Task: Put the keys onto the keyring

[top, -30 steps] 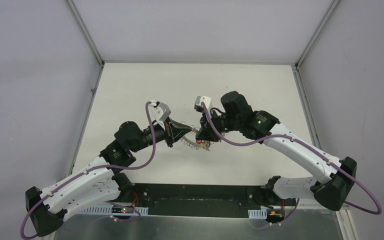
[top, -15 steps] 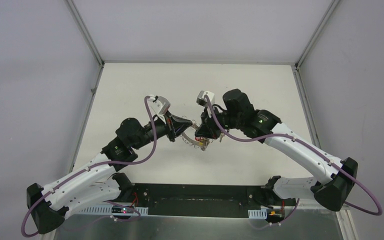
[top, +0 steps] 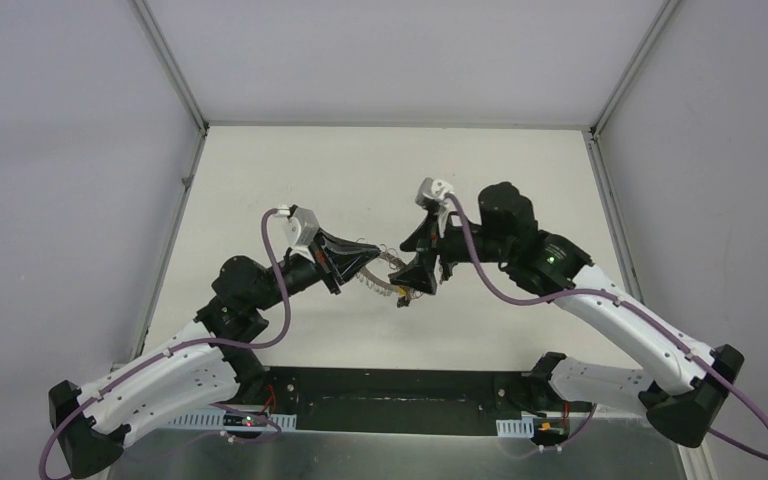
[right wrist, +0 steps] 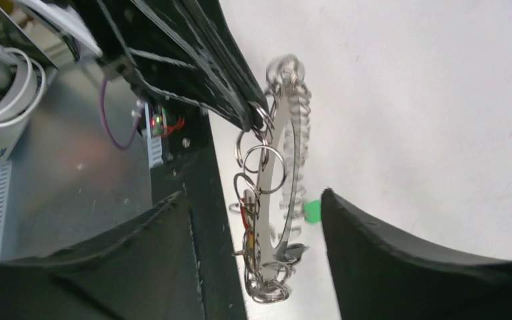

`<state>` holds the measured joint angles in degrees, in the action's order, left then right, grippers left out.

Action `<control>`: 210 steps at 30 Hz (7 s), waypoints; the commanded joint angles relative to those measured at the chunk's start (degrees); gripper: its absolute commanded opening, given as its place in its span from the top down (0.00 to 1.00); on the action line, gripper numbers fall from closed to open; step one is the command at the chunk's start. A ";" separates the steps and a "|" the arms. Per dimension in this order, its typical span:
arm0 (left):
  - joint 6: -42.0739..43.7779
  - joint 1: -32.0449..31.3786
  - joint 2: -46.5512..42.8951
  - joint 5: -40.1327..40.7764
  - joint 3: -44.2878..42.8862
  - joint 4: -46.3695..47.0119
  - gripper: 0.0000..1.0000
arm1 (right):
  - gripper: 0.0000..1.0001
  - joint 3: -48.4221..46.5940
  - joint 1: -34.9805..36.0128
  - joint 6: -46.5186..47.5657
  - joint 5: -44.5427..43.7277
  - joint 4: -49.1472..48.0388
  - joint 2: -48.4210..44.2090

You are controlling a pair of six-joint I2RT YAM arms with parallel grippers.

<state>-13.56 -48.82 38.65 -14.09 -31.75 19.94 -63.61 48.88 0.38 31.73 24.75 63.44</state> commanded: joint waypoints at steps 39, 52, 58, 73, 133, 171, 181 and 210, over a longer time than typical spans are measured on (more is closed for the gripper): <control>3.81 0.06 -0.22 -17.08 4.42 20.66 1.00 | 0.66 12.15 -12.42 -22.66 37.32 -50.86 0.43; 3.36 0.06 -0.33 -15.55 4.15 19.25 1.00 | 0.89 12.37 -8.61 -17.65 31.68 -44.58 0.40; 3.31 0.04 -0.40 -15.36 3.93 18.33 1.00 | 1.00 12.05 -8.55 -17.40 31.10 -43.46 0.30; 7.03 0.10 -5.36 -8.88 -0.84 -1.99 0.43 | 1.00 -0.35 -8.60 3.75 23.78 -4.92 -0.60; 10.03 -10.73 21.49 17.54 -16.46 -26.93 1.00 | 1.00 -16.24 -5.55 -8.29 -16.96 23.81 9.78; 19.63 -10.69 10.70 -5.37 -6.63 -5.88 0.67 | 1.00 -22.71 -5.47 27.58 14.92 40.92 12.93; 19.22 -10.70 12.03 1.31 -6.63 -7.82 0.68 | 1.00 -20.61 -5.27 29.68 18.03 39.41 11.18; 20.23 -10.69 11.79 -10.18 -5.87 -6.59 0.67 | 1.00 -20.97 -5.21 22.46 14.59 36.09 12.72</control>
<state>6.70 -59.55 50.74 -24.32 -37.19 9.52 -83.55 43.44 21.80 43.77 63.90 76.97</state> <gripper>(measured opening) 0.329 0.006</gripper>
